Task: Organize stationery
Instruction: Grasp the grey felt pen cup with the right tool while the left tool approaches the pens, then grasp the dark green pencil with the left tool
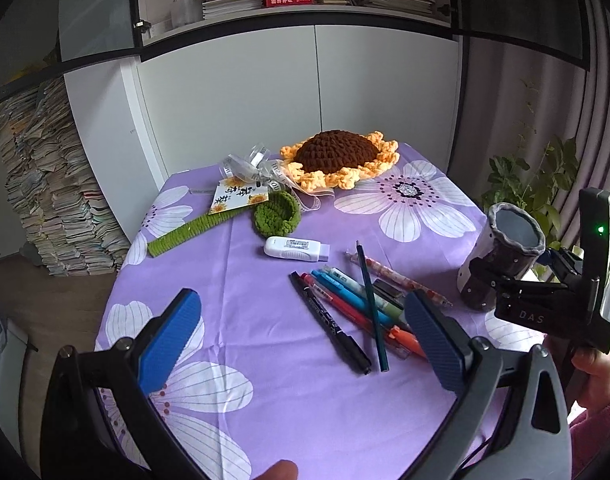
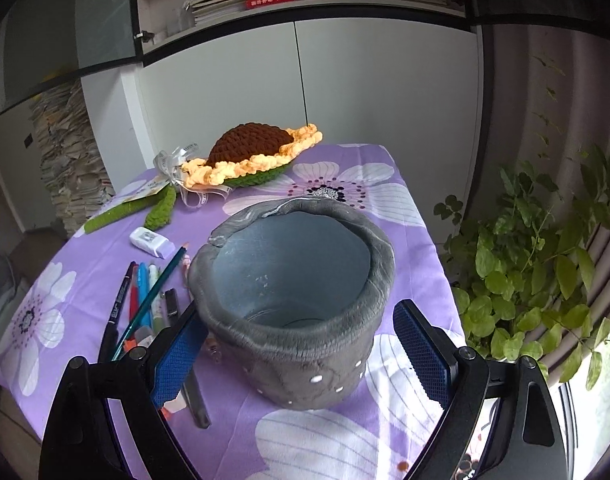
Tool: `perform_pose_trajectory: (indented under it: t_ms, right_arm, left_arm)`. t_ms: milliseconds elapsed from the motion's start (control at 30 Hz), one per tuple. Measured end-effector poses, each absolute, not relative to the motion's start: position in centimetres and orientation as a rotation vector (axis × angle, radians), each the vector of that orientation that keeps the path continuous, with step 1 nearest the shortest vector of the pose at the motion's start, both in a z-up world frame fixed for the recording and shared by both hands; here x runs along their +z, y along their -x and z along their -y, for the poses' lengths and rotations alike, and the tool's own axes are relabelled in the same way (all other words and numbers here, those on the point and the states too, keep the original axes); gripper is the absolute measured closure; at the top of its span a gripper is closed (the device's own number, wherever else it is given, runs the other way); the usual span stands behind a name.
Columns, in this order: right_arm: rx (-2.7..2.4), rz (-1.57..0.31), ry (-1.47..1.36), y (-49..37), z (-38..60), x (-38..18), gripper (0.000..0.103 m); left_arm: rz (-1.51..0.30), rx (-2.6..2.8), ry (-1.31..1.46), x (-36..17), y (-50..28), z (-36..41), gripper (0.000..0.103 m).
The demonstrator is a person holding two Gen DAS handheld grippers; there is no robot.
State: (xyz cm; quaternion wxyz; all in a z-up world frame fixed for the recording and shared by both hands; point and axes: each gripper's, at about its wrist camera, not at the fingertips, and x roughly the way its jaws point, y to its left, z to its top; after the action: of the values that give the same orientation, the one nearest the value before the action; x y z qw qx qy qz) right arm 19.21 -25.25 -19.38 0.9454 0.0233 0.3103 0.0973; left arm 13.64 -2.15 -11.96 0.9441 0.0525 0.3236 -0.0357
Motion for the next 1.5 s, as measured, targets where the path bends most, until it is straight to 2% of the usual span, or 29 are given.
perform_pose_trajectory:
  t_ms: [200, 267, 300, 333, 400, 1067, 1100, 1200, 1233, 1500]
  right_arm:
    - [0.207, -0.655, -0.089, -20.3, 25.9, -19.9, 0.011]
    - [0.197, -0.650, -0.089, -20.3, 25.9, -19.8, 0.011]
    - [0.193, -0.649, -0.086, -20.3, 25.9, -19.8, 0.011]
    - [0.189, -0.647, -0.084, -20.3, 25.8, -19.6, 0.011]
    - [0.185, -0.641, -0.084, -20.3, 25.7, -19.4, 0.011]
    - [0.210, -0.612, -0.156, -20.2, 26.2, -19.2, 0.011]
    - [0.210, -0.611, -0.156, -20.2, 26.2, -19.1, 0.011]
    - [0.209, -0.619, -0.161, -20.4, 26.2, -19.2, 0.011]
    - [0.210, -0.622, -0.165, -20.5, 26.2, -19.3, 0.011]
    - [0.216, -0.627, -0.172, -20.4, 26.3, -19.4, 0.011]
  left_arm:
    - [-0.747, -0.174, -0.062, -13.6, -15.9, 3.4, 0.004]
    - [-0.779, -0.188, -0.072, -14.5, -16.7, 4.2, 0.017]
    - [-0.803, -0.189, -0.089, -15.2, -17.3, 4.7, 0.039]
    - [-0.831, -0.194, -0.101, -15.7, -17.9, 5.1, 0.066]
    - [-0.895, -0.230, -0.092, -16.9, -19.3, 5.5, 0.084]
    - [-1.001, -0.220, -0.044, -19.9, -25.3, 6.6, 0.080]
    - [-0.999, -0.221, -0.046, -20.0, -25.4, 6.7, 0.081]
    - [-0.979, -0.205, -0.085, -19.9, -25.5, 7.0, 0.096]
    - [-0.977, -0.205, -0.090, -19.9, -25.4, 7.0, 0.098]
    - [-0.890, -0.226, -0.087, -17.5, -22.8, 6.1, 0.098]
